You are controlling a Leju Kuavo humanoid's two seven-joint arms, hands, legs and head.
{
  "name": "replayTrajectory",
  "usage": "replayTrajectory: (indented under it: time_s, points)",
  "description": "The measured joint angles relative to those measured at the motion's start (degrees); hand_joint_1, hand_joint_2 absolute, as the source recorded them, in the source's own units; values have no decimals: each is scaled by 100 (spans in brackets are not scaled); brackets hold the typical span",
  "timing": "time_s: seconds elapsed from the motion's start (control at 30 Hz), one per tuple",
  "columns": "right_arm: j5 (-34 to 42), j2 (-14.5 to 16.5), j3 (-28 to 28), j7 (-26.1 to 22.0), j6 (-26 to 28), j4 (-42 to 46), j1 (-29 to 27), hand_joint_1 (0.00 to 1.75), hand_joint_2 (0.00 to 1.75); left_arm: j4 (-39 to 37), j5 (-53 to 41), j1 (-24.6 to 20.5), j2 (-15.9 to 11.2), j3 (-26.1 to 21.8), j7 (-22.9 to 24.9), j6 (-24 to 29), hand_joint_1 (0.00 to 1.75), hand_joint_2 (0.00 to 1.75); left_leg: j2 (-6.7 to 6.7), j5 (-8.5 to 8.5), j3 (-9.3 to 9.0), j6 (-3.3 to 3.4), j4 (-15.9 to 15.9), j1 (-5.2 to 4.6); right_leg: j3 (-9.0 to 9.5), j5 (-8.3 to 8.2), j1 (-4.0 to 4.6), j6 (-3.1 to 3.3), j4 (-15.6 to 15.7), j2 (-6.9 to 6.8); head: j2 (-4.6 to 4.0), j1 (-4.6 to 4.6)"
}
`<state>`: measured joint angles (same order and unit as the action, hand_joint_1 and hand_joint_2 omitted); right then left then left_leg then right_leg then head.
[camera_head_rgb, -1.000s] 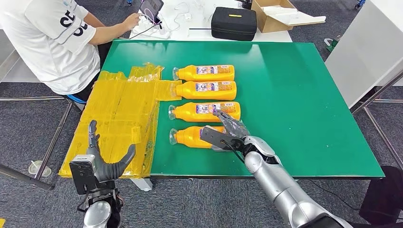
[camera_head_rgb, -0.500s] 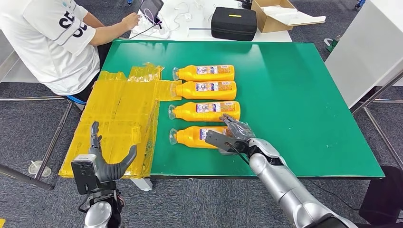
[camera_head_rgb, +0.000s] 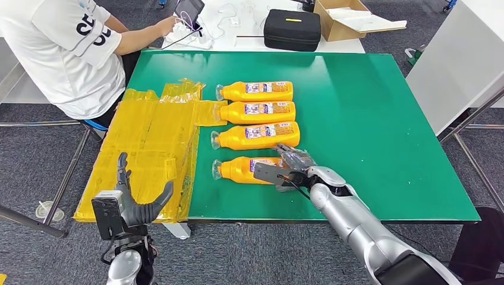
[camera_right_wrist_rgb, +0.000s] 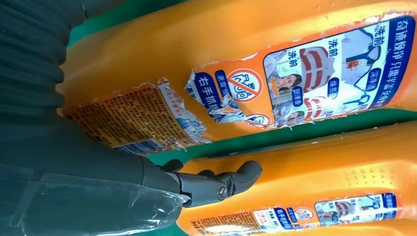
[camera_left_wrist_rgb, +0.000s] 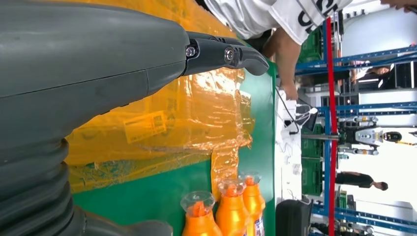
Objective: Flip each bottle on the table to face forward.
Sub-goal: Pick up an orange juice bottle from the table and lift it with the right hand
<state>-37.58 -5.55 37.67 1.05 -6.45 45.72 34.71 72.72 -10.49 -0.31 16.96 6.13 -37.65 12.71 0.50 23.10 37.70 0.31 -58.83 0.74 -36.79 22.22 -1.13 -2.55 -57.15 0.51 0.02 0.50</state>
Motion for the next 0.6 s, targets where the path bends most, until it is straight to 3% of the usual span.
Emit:
replayTrajectory:
  time_s: [0.1, 0.43, 0.6]
  points:
    - [19, 35, 81, -5, -19, -157, 94, 134, 175, -45, 27, -17, 9, 1, 14, -12, 0, 175, 0, 0, -2, 0, 0, 0, 1, 0, 0, 0, 0, 0, -1, 0]
    - [51, 103, 228, -55, 9, -436, 239, 140, 175, -144, 97, -62, 9, 1, 50, -32, 0, 175, 0, 0, -9, 0, 0, 0, 9, 0, 0, 0, 0, 0, -2, 1]
    - [72, 119, 249, -67, 46, -472, 250, 162, 175, -163, 114, -72, 9, 1, 60, -58, 0, 175, 0, 0, -11, 0, 0, 0, 10, 0, 0, 0, 0, 0, -1, 0]
